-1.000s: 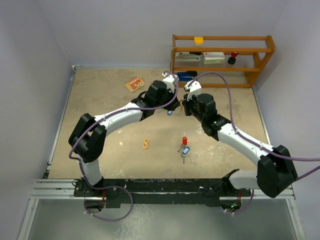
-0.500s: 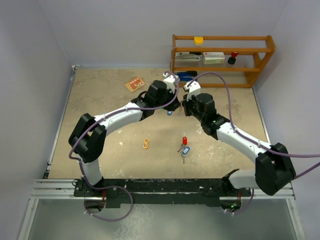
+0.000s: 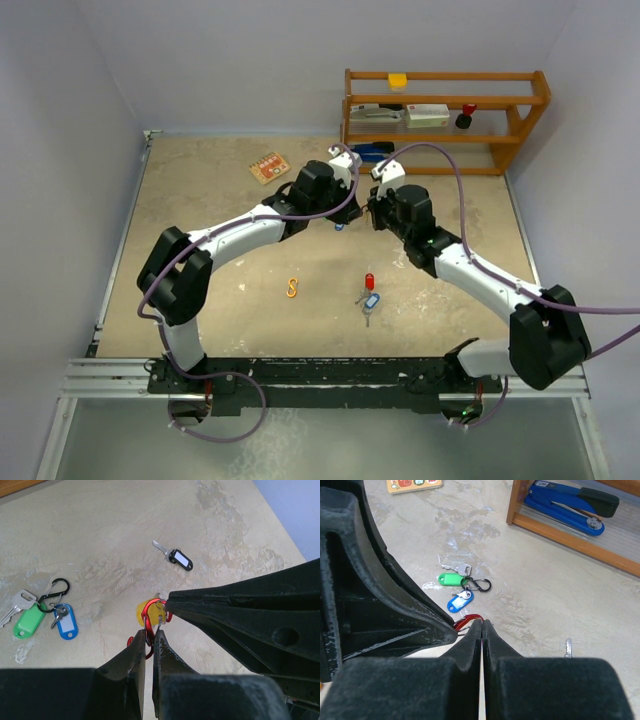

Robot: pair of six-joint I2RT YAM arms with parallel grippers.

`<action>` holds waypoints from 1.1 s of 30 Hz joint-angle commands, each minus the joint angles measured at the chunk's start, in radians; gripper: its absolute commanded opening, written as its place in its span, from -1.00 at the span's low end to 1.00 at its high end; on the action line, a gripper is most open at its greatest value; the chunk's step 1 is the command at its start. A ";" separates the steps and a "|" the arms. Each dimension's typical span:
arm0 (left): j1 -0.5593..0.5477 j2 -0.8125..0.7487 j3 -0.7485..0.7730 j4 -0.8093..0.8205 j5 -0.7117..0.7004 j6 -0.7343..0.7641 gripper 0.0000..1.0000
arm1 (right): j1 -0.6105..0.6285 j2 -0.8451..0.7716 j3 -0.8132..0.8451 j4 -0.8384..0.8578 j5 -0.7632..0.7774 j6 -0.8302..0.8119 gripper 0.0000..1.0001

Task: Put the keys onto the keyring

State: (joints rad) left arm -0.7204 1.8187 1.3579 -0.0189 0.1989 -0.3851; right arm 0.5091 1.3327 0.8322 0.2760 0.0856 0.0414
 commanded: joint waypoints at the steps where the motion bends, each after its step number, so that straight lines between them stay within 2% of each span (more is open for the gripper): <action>1: -0.002 -0.008 0.041 0.025 0.036 0.028 -1.00 | -0.014 -0.001 0.028 0.045 -0.004 -0.012 -1.00; 7: -0.002 -0.011 0.038 0.035 0.060 0.028 -1.00 | -0.031 0.016 0.046 0.034 0.022 -0.007 -1.00; 8: -0.002 -0.011 0.038 0.036 0.061 0.028 -1.00 | -0.034 0.021 0.052 0.031 0.038 -0.001 -0.89; 11: -0.002 -0.011 0.037 0.036 0.058 0.026 -1.00 | -0.045 0.037 0.064 0.001 0.084 0.027 -0.33; 12: -0.002 -0.012 0.037 0.037 0.056 0.026 -1.00 | -0.049 0.038 0.064 0.000 0.095 0.035 -0.20; 14: -0.001 -0.014 0.034 0.039 0.054 0.025 -1.00 | -0.057 0.027 0.061 0.009 0.102 0.048 -0.09; 19: 0.002 -0.026 0.022 0.052 0.019 0.013 -1.00 | -0.072 -0.017 0.035 -0.001 0.130 0.080 -0.04; 24: 0.042 -0.061 -0.029 0.117 -0.041 -0.059 -1.00 | -0.075 -0.044 0.032 -0.111 0.134 0.132 0.00; 29: 0.095 -0.115 -0.103 0.162 -0.171 -0.151 -1.00 | -0.072 -0.050 0.017 -0.233 0.090 0.163 -0.01; 33: 0.124 -0.161 -0.157 0.178 -0.281 -0.195 -1.00 | -0.040 -0.063 -0.011 -0.327 0.017 0.220 -0.12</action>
State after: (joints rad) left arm -0.6224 1.7489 1.2373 0.0669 0.0521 -0.5045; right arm 0.4404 1.3064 0.8455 0.0650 0.1608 0.1917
